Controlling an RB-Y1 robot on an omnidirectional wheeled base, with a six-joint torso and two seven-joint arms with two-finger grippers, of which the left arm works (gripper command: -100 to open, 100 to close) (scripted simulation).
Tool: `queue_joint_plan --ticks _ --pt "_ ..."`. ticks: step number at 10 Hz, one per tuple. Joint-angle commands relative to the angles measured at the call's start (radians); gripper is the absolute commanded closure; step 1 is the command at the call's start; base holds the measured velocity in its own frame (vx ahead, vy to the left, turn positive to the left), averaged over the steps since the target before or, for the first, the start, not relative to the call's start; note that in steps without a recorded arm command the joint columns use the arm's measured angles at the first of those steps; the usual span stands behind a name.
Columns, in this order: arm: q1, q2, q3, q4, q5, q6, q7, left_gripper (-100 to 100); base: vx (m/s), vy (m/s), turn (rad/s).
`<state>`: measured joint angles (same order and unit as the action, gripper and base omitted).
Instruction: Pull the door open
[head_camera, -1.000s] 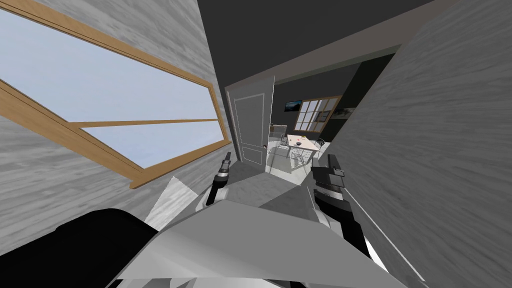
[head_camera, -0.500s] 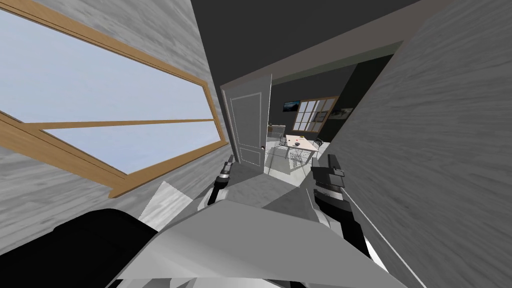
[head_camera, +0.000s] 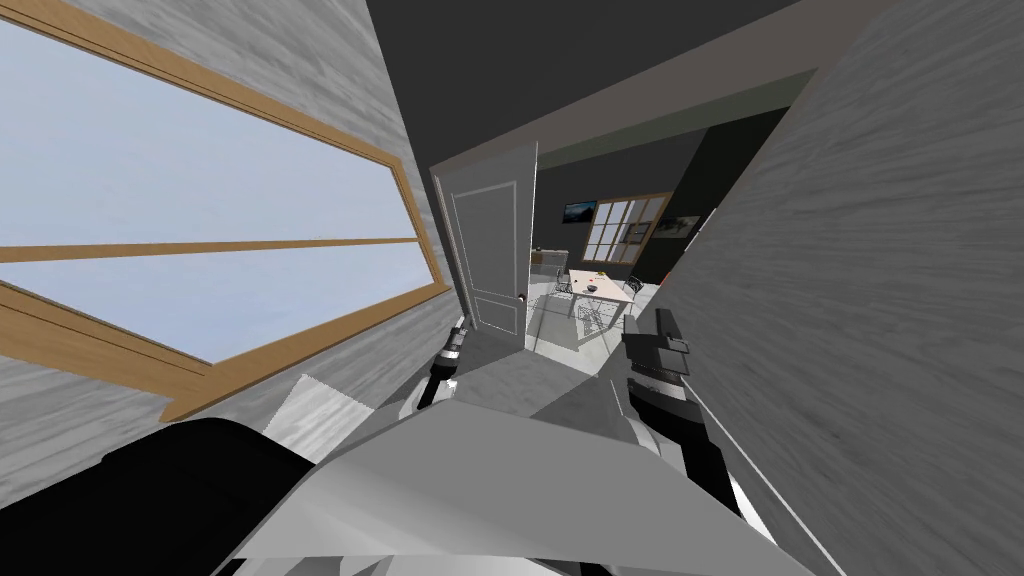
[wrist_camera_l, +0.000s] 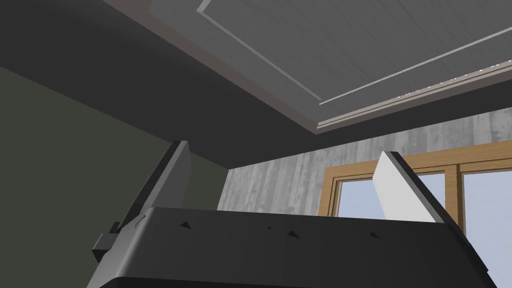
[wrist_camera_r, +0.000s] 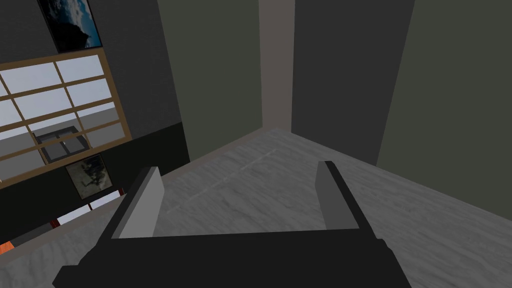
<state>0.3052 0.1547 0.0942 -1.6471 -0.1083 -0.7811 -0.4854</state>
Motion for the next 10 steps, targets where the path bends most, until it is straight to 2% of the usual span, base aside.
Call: queue_joint_plan --ticks 1,10 --pt "-0.009 0.005 0.001 0.042 -0.010 -0.009 -0.032 -100 0.110 -0.055 -0.034" --pt "-0.056 0.034 0.007 0.262 -0.066 -0.052 -0.193 -100 0.108 -0.045 -0.038"
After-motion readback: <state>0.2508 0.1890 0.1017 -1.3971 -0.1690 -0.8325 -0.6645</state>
